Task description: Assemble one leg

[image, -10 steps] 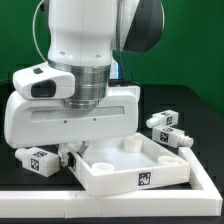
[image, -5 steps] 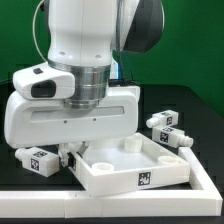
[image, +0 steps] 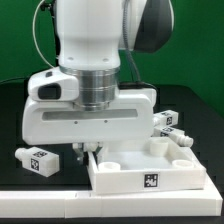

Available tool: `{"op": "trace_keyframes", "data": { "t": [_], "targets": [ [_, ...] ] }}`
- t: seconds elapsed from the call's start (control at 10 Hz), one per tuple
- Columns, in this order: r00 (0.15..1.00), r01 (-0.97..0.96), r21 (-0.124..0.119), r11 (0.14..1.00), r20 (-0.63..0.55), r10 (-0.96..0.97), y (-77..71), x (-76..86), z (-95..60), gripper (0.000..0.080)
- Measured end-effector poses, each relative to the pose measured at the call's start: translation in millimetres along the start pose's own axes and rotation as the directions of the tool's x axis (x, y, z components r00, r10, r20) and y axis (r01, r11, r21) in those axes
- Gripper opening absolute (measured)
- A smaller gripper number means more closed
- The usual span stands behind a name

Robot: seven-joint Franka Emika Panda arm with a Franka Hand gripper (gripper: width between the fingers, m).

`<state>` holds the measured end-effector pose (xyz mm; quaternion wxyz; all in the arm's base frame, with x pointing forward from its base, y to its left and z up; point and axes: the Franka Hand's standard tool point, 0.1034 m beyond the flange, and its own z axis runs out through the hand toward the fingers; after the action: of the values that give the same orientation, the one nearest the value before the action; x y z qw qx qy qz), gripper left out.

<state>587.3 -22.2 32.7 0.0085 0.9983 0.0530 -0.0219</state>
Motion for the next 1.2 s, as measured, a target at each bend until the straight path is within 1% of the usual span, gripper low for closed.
{"op": "trace_keyframes", "data": {
  "t": [0.1, 0.2, 0.3, 0.6, 0.7, 0.8, 0.9, 1.0, 1.1, 1.2],
  "targets": [
    [1.000, -0.025, -0.005, 1.000, 0.001, 0.025, -0.9, 0.6, 0.0, 0.0054],
    [1.000, 0.003, -0.013, 1.000, -0.001, -0.003, 0.8, 0.1, 1.3, 0.0054],
    [0.999, 0.048, -0.030, 0.998, -0.008, -0.049, 7.4, 0.8, 0.8, 0.0054],
    [0.999, 0.033, -0.027, 0.999, -0.007, -0.034, 6.2, -0.3, 1.4, 0.0054],
    [1.000, -0.014, -0.020, 1.000, 0.005, 0.014, 3.4, -10.8, 2.9, 0.0054],
    [0.998, -0.050, -0.013, 0.999, 0.024, 0.050, -1.9, -26.3, 3.7, 0.0054],
    [0.997, -0.071, -0.012, 0.997, 0.043, 0.071, -7.6, -39.6, 6.7, 0.0054],
    [0.995, -0.081, -0.013, 0.997, 0.054, 0.082, -7.5, -43.6, 12.0, 0.0054],
    [0.994, -0.090, -0.015, 0.996, 0.062, 0.091, -7.3, -43.4, 19.1, 0.0054],
    [0.993, -0.099, -0.015, 0.995, 0.062, 0.100, -6.0, -34.3, 23.5, 0.0054]
  ]
}}
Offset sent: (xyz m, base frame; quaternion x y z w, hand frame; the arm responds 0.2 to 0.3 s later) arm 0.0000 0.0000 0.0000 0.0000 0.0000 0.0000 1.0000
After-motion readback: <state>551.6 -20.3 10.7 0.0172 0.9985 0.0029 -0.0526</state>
